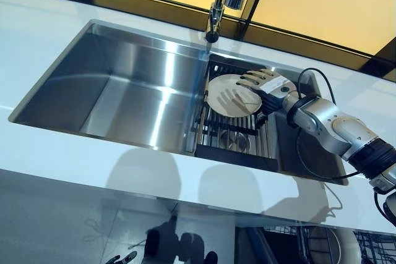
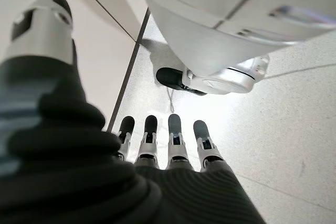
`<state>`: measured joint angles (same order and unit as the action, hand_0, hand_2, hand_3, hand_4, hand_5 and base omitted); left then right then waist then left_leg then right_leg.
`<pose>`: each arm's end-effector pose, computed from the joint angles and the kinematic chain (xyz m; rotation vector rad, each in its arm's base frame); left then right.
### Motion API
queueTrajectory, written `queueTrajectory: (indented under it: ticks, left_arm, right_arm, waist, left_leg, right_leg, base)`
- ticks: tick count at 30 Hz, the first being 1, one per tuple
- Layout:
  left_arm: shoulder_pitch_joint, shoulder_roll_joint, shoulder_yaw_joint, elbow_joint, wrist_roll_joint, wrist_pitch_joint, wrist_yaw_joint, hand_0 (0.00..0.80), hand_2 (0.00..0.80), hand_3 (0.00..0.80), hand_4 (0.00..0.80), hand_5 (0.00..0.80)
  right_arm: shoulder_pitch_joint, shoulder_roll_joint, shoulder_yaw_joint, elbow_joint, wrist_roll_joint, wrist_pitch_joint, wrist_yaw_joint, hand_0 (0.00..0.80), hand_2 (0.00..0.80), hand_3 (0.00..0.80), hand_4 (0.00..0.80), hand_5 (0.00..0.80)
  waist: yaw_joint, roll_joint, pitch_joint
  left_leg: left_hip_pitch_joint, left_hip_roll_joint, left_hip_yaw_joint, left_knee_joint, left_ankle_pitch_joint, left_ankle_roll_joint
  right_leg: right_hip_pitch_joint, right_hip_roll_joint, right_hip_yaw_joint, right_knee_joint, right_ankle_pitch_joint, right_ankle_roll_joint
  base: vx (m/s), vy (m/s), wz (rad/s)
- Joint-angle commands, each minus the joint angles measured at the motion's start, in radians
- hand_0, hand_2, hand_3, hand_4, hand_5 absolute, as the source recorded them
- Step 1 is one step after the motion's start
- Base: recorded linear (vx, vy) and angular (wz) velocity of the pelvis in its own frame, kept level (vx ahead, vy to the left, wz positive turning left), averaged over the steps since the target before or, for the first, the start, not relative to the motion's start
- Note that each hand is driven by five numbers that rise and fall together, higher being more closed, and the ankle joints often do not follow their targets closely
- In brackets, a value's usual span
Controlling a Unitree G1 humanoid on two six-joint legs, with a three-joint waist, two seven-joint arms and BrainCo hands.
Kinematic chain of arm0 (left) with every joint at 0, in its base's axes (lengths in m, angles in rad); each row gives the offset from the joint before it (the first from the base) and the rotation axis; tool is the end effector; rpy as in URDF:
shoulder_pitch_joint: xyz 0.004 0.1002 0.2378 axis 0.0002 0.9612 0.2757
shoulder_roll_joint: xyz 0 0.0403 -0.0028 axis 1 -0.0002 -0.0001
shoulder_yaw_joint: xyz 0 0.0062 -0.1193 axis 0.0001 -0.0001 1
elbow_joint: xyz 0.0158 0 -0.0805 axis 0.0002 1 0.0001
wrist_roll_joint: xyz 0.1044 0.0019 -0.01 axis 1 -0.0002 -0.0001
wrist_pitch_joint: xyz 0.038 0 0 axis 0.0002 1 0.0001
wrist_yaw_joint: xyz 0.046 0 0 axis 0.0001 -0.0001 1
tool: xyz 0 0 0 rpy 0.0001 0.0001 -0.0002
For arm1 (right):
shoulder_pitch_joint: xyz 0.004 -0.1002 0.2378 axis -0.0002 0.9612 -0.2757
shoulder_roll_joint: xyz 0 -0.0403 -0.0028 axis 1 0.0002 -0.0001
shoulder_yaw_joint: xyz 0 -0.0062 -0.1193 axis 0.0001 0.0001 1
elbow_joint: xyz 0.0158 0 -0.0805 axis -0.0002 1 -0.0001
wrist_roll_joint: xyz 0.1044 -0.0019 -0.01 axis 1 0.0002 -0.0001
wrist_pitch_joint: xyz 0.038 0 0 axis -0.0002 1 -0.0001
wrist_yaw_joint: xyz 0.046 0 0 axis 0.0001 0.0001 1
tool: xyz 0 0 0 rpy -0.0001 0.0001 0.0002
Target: Take plates into dishwasher
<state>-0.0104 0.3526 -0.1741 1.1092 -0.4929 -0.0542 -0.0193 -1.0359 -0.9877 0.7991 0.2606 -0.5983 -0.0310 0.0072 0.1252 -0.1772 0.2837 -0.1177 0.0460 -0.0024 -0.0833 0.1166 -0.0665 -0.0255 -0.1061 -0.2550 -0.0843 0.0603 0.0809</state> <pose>0.0998 0.2623 -0.1154 -0.0299 1.0080 0.2900 0.3282 -0.2090 0.2351 -1.8612 -0.5191 0.1859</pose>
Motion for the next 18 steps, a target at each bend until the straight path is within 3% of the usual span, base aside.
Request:
queueTrajectory:
  ticks: [1,18]
  left_arm:
    - [-0.023,0.005,-0.031,0.009,-0.010,-0.005,0.002,0.000,0.000,0.000,0.000,0.000]
    - [-0.031,0.000,-0.029,0.008,-0.014,-0.004,0.002,0.000,0.000,0.000,0.000,0.000]
  right_arm:
    - [-0.090,-0.016,0.038,-0.010,-0.012,0.057,-0.037,0.000,0.000,0.000,0.000,0.000]
    - [-0.069,0.019,0.034,0.009,-0.039,0.087,-0.002,0.000,0.000,0.000,0.000,0.000]
  waist:
    - [0.022,-0.008,-0.008]
    - [0.024,-0.003,-0.004]
  left_leg:
    - [0.040,-0.010,0.030,-0.004,-0.086,0.033]
    - [0.033,-0.011,0.032,-0.004,-0.085,0.033]
  right_leg:
    - [-0.038,-0.043,0.000,0.001,0.091,0.107]
    - [-0.046,-0.042,0.003,0.002,0.090,0.104]
  base:
    - [0.000,0.000,0.00]
    - [0.000,0.000,0.00]
